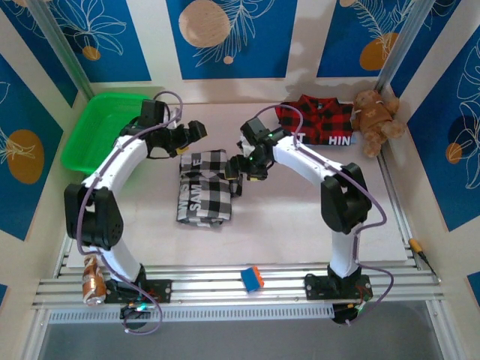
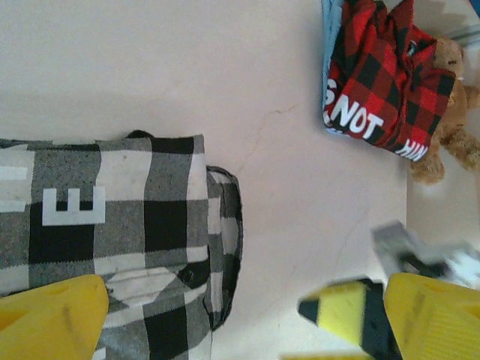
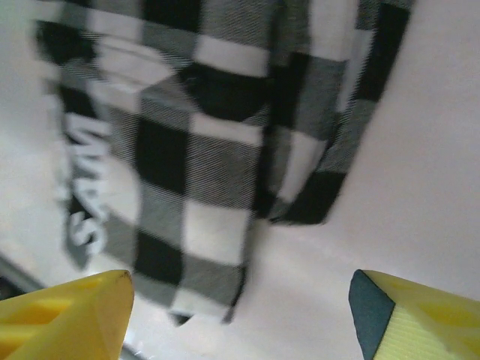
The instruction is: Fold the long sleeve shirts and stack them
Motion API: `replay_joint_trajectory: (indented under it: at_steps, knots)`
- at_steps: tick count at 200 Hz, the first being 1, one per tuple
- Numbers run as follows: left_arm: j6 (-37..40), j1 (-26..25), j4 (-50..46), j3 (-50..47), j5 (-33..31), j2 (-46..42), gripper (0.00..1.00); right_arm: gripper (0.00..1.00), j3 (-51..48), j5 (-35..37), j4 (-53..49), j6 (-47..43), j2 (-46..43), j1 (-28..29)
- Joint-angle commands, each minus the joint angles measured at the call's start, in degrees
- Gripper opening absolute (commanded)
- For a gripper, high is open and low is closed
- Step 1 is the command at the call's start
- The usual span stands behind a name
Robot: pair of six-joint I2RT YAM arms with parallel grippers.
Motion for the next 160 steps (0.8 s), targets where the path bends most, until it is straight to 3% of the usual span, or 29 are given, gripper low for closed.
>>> replay_joint_trajectory:
  at_steps: [1,68,160]
  knots:
    - [3.8,1.2,-5.0,-2.3,1.2,-1.7,0.95,0.78,0.0,4.2,1.3,-5.2,4.4,-0.4]
    - [4.2,3.7,-4.5,-7.8,0.6,-6.2,0.95,0.78,-1.8,-8.3,14.1,1.1,11.4,-2.9]
    - [6.0,4.9,-4.6,-11.7,0.2,-8.9,0.94,0.76,2.2,-10.5,13.8,1.4,15.4,-1.0]
